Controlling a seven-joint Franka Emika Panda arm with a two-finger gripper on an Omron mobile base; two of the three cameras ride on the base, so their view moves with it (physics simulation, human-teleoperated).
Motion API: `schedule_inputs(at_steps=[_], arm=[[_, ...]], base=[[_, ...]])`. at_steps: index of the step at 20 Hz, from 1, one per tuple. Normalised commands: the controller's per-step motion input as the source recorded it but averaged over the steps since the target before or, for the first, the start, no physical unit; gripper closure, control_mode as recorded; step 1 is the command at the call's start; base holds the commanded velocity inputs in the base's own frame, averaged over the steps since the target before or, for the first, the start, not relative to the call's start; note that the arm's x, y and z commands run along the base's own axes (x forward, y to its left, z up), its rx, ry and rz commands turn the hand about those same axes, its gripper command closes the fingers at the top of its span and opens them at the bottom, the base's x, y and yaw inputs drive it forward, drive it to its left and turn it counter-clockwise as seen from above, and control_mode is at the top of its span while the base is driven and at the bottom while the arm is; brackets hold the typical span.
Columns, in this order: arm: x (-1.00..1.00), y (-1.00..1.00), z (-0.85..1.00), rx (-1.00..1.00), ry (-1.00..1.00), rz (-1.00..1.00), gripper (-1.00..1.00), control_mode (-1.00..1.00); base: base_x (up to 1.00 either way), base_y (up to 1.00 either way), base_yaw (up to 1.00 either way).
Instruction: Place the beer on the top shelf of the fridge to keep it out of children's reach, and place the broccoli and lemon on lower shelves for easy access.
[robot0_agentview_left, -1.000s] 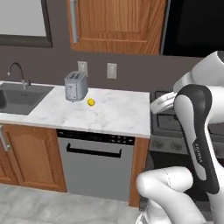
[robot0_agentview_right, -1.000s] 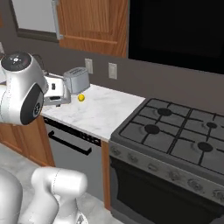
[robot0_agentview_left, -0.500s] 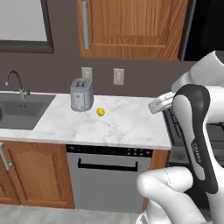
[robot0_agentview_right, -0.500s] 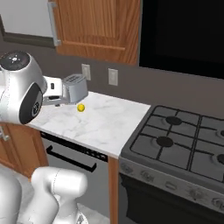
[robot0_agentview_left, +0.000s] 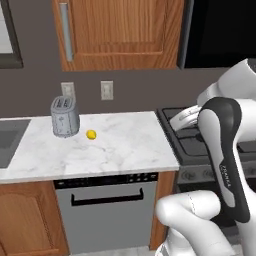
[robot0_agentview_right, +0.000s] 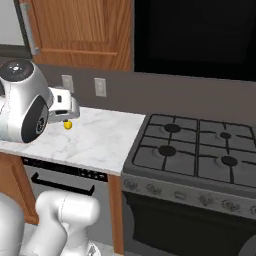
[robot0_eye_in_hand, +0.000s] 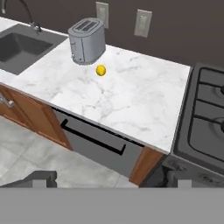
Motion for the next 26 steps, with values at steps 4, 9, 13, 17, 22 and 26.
schedule_inputs(at_steps=[4, 9, 13, 17, 22, 26], arm=[[0.0, 0.0, 0.0, 0.0, 0.0, 0.0, -1.0, 1.0], [0.0, 0.0, 0.0, 0.0, 0.0, 0.0, -1.0, 1.0], [0.0, 0.0, 0.0, 0.0, 0.0, 0.0, -1.0, 1.0], [0.0, 0.0, 0.0, 0.0, 0.0, 0.0, -1.0, 1.0], [0.0, 0.0, 0.0, 0.0, 0.0, 0.0, -1.0, 1.0], [0.12, 0.0, -0.09, 0.0, 0.0, -0.01, -1.0, -1.0]], base=[[0.08, 0.54, -0.37], [0.09, 0.77, -0.29], [0.17, 0.9, -0.21], [0.3, 0.72, -0.15], [0.42, 0.25, -0.08], [0.35, 0.0, -0.02]])
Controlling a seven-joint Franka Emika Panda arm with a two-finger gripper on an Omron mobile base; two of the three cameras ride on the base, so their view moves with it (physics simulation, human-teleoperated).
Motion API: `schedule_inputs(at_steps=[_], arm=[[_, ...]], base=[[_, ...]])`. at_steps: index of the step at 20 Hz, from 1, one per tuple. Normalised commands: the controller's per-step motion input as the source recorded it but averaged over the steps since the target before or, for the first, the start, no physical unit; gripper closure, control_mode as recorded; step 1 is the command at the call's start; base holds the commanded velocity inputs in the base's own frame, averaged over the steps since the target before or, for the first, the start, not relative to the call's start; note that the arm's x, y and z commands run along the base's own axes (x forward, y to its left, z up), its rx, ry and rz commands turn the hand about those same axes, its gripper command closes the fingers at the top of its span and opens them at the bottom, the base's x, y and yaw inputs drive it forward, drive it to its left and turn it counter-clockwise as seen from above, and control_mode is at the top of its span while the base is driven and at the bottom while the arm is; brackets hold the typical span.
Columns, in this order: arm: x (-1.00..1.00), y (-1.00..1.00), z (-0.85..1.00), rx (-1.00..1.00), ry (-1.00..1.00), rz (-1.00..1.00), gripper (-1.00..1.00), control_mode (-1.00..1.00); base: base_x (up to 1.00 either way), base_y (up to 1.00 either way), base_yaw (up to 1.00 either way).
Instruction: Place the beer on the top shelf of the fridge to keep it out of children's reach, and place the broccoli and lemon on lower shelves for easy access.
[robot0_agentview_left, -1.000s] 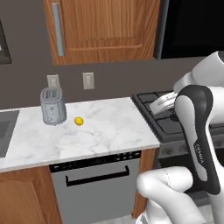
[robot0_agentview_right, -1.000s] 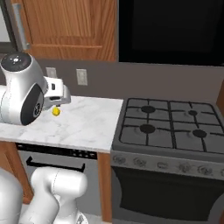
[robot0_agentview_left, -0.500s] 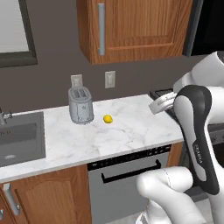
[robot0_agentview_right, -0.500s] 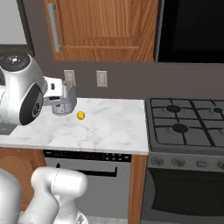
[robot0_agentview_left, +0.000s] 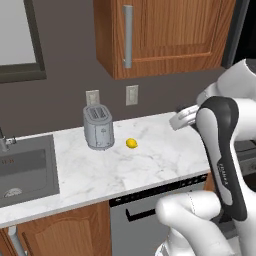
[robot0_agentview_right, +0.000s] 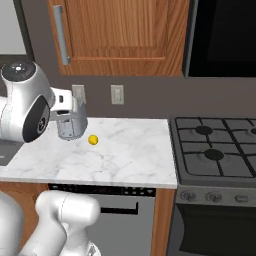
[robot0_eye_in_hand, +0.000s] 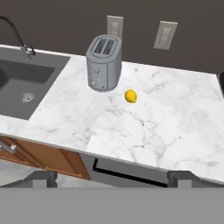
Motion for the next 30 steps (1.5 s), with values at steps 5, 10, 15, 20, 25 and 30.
schedule_inputs(at_steps=[5, 10, 15, 20, 25, 30], arm=[[0.44, 0.0, -0.42, 0.0, 0.0, -0.02, -1.0, -1.0], [0.32, 0.0, -0.57, 0.0, 0.0, 0.0, -1.0, -1.0], [0.36, 0.0, -0.6, 0.0, 0.0, 0.0, -1.0, -1.0], [0.43, 0.0, -0.57, 0.0, 0.02, 0.0, -1.0, -1.0], [0.51, 0.01, -0.37, 0.0, 0.08, 0.0, -1.0, -1.0], [0.44, 0.04, -0.08, 0.0, 0.11, 0.0, -1.0, -1.0]], base=[[0.0, 0.0, 0.0], [0.0, 0.0, 0.0], [0.0, 0.0, 0.0], [0.0, 0.0, 0.0], [0.0, 0.0, 0.0], [0.0, 0.0, 0.0]])
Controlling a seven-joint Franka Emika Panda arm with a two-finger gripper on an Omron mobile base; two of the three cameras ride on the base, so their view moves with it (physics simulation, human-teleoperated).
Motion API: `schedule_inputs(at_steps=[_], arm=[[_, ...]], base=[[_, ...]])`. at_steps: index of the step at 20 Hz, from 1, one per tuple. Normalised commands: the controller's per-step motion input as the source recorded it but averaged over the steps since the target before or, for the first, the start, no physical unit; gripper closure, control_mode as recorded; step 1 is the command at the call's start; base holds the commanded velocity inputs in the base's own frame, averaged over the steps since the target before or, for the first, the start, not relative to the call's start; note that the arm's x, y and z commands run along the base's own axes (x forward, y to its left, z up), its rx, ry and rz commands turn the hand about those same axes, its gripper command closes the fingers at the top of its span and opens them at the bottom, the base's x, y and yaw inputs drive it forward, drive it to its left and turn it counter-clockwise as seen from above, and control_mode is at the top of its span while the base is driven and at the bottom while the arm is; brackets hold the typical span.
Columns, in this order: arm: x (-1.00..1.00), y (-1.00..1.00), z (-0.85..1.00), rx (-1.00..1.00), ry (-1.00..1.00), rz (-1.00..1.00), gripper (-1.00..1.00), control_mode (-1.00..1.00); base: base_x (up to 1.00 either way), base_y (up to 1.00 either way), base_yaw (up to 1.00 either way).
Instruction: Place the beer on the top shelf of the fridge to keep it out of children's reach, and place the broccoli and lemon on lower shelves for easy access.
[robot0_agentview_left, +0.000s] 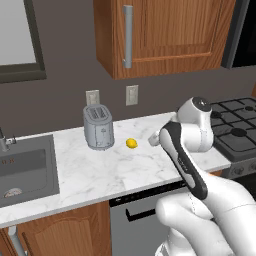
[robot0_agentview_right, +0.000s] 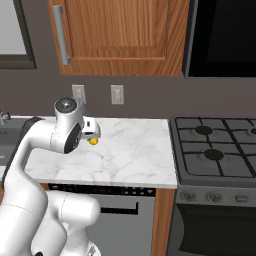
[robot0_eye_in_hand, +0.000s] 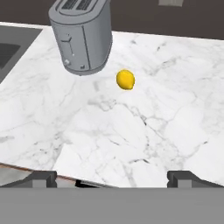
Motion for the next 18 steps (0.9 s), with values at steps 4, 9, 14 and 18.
schedule_inputs(at_steps=[4, 9, 14, 18], arm=[[0.38, 0.02, -0.05, 0.0, 0.11, 0.0, -1.0, -1.0], [0.26, 0.0, -0.15, 0.0, 0.06, 0.0, -1.0, -1.0], [0.18, 0.0, -0.29, 0.0, 0.0, 0.0, -1.0, -1.0], [0.14, 0.0, -0.39, 0.0, -0.01, 0.0, -1.0, -1.0]], base=[[0.0, 0.0, 0.0], [0.0, 0.0, 0.0], [0.0, 0.0, 0.0], [0.0, 0.0, 0.0]])
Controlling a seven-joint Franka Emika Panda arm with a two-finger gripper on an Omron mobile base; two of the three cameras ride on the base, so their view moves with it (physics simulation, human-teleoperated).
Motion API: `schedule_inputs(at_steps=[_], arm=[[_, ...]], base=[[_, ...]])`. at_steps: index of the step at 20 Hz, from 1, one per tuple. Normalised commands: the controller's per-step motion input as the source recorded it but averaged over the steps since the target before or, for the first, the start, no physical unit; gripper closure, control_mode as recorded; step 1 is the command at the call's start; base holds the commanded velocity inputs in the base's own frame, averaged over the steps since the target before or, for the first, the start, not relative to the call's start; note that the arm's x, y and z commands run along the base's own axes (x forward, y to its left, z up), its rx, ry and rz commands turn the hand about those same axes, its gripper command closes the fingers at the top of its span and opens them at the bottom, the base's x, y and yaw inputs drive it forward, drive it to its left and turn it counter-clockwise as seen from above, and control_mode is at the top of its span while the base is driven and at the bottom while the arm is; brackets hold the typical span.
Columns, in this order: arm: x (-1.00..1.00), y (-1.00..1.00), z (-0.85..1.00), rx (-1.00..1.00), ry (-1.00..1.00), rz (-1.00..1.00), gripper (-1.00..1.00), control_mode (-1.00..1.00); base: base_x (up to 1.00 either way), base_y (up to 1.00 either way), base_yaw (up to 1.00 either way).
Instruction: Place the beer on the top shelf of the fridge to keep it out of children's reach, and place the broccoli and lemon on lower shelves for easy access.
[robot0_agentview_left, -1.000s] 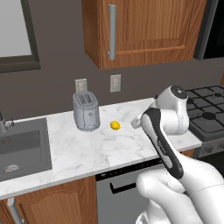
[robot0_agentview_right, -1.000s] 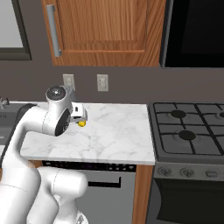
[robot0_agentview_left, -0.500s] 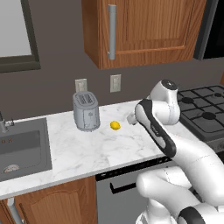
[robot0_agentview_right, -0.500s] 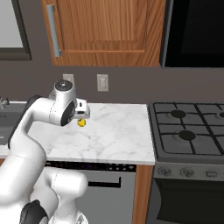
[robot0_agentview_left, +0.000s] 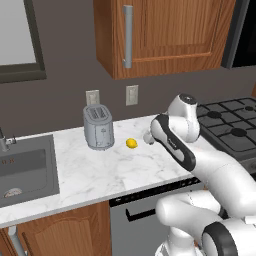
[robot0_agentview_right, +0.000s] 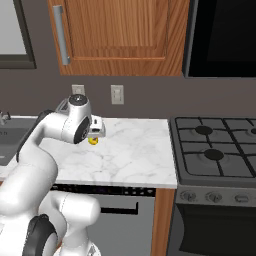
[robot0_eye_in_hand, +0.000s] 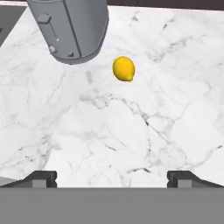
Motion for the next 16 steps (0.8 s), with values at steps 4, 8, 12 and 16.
schedule_inputs(at_steps=[4, 8, 12, 16], arm=[[0.15, 0.0, -0.35, 0.0, 0.0, 0.0, -1.0, -1.0], [0.2, 0.01, -0.17, 0.0, 0.0, 0.0, -1.0, -1.0], [0.19, 0.1, -0.06, 0.0, 0.01, 0.0, -1.0, -1.0], [0.21, 0.13, -0.07, 0.0, 0.01, 0.0, -1.0, -1.0]], base=[[0.0, 0.0, 0.0], [0.0, 0.0, 0.0], [0.0, 0.0, 0.0], [0.0, 0.0, 0.0]])
